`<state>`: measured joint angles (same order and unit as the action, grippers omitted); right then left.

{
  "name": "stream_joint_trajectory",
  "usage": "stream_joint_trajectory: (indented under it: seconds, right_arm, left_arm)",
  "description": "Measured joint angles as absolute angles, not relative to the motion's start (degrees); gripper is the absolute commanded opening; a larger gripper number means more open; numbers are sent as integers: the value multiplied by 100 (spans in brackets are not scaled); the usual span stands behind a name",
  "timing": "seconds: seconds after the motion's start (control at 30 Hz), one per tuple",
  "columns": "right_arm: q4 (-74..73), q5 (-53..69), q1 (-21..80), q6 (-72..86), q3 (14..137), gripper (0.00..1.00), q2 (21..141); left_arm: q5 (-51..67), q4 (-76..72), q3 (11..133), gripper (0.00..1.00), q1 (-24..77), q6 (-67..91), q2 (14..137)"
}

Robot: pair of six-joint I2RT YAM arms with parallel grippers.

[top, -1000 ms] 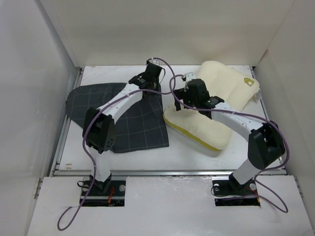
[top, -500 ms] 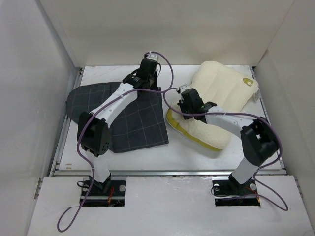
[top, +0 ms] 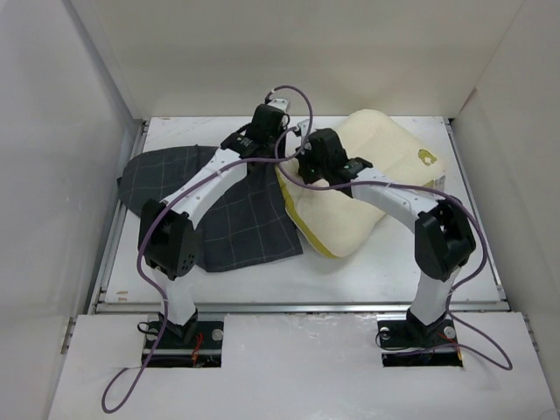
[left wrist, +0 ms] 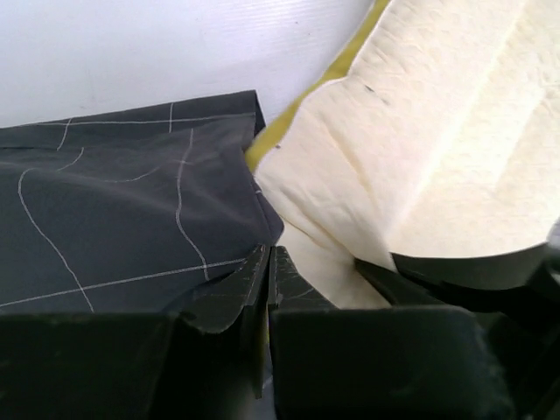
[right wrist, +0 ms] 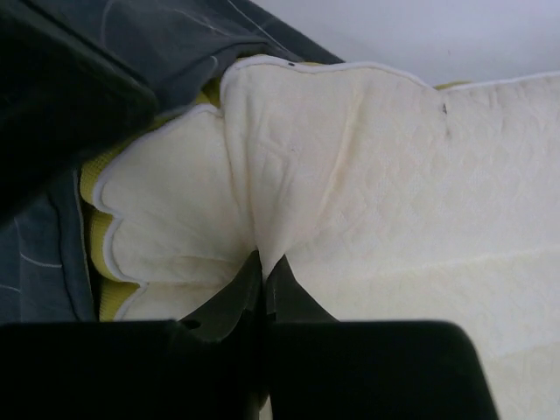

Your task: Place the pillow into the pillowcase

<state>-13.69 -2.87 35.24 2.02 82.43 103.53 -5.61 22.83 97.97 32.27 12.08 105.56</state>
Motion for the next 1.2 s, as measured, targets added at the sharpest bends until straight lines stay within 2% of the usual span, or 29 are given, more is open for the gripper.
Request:
stream_joint_trajectory:
  seconds: [0.27,0.63,0.7,0.73,0.77,0.8,0.83,0.87,0.9,1.0,1.07,1.2]
  right_arm:
    - [-926,-169,3540,364,8971,0,11072]
    - [-47,-576,3103,2082,9295,0,11981]
    - [54,-596,2987,2250,9297,13,12060]
    - [64,-587,2941,2318,9317,18,12090]
    - [78,-554,2897,2346,9367,22,12127]
    - [93,-504,2873,2362,9413,40,12162]
    - [106,-412,2847,2355,9459,48,12197]
    - [156,-303,2829,2318,9483,56,12213]
    - [204,-198,2814,2255,9483,74,12213]
    - [346,-8,2808,1973,9317,92,12140]
    - [340,-10,2799,1772,8969,96,11935]
    - [255,-49,2731,1500,8051,96,11168]
  left_arm:
    - [-497,2241,9795,0,3129,1321,10556]
    - [-611,2202,9596,0,3225,1400,10418]
    - [-609,2211,9596,0,3277,1400,10418]
    - [-598,2215,9596,10,3297,1400,10418]
    - [-578,2222,9596,33,3297,1402,10418]
    - [-534,2235,9598,61,3299,1382,10418]
    - [-493,2252,9605,86,3299,1382,10418]
    - [-499,2296,9633,100,3299,1424,10422]
    - [-519,2351,9668,100,3297,1450,10433]
    - [-617,2436,9714,100,3295,1553,10438]
    - [-694,2405,9629,100,3275,1632,10429]
    - [-777,2198,8676,96,3251,1892,10116]
